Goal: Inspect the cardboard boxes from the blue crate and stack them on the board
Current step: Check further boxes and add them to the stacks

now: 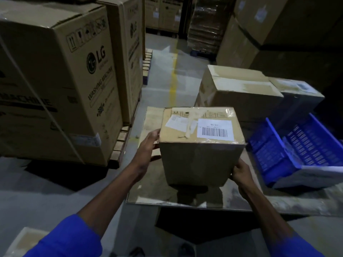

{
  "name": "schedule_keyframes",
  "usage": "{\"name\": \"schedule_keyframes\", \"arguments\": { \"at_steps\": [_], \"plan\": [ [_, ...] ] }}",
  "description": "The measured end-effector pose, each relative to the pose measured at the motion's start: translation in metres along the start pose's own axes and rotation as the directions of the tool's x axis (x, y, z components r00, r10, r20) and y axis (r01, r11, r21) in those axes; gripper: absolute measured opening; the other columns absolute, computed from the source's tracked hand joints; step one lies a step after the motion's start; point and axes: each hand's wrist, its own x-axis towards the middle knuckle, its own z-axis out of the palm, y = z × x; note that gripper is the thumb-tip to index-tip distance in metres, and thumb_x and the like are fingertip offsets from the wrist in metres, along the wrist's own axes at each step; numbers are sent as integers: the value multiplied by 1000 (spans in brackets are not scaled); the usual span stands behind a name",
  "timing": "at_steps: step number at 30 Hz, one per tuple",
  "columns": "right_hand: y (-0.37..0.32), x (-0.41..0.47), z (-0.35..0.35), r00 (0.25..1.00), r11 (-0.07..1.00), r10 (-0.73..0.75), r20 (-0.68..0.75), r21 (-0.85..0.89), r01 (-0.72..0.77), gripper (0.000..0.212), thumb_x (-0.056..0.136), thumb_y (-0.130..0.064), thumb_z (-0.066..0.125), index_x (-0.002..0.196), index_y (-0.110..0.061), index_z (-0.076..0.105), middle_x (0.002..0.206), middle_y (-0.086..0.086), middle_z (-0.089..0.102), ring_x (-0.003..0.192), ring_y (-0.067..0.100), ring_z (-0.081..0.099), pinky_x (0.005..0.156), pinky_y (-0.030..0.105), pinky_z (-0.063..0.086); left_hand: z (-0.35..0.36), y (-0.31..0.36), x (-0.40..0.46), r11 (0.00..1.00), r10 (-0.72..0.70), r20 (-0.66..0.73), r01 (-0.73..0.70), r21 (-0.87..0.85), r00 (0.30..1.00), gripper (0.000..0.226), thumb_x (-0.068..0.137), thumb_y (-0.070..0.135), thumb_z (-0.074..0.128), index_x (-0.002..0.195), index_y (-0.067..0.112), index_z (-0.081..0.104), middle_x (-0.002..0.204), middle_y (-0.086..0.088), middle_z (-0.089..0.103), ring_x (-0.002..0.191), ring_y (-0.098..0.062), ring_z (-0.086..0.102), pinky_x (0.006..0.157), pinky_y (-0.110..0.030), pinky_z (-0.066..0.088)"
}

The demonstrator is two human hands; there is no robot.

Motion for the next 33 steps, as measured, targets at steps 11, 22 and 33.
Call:
{"name": "schedule_keyframes", "arguments": {
  "at_steps": [11,22,33],
  "plan": [
    [35,-34,-11,998,998,48,27,50,-49,66,84,20,63,141,-10,51,122,8,66,109,24,67,76,28,60,13,-64,21,862,-183,155,83,499,971,81,90,2,70,158,22,30,151,-4,48,130,-28,54,86,-32,58],
    [23,-51,-39,984,957,-140,113,269,105,80,80,4,84,143,-26,45,129,-3,66,115,5,67,87,23,58,66,-64,1,946,12,92,-41,320,996,78,82,-12,77,145,20,45,115,13,62,110,-7,63,75,-14,56],
    [-7,-50,-200,958,780,-284,37,590,209,82,74,-77,71,125,-14,58,98,-8,78,93,6,72,63,15,57,207,-65,-35,571,571,4,-401,717,821,51,85,53,71,121,17,75,124,-5,74,119,-28,67,99,-44,54]
  ]
}}
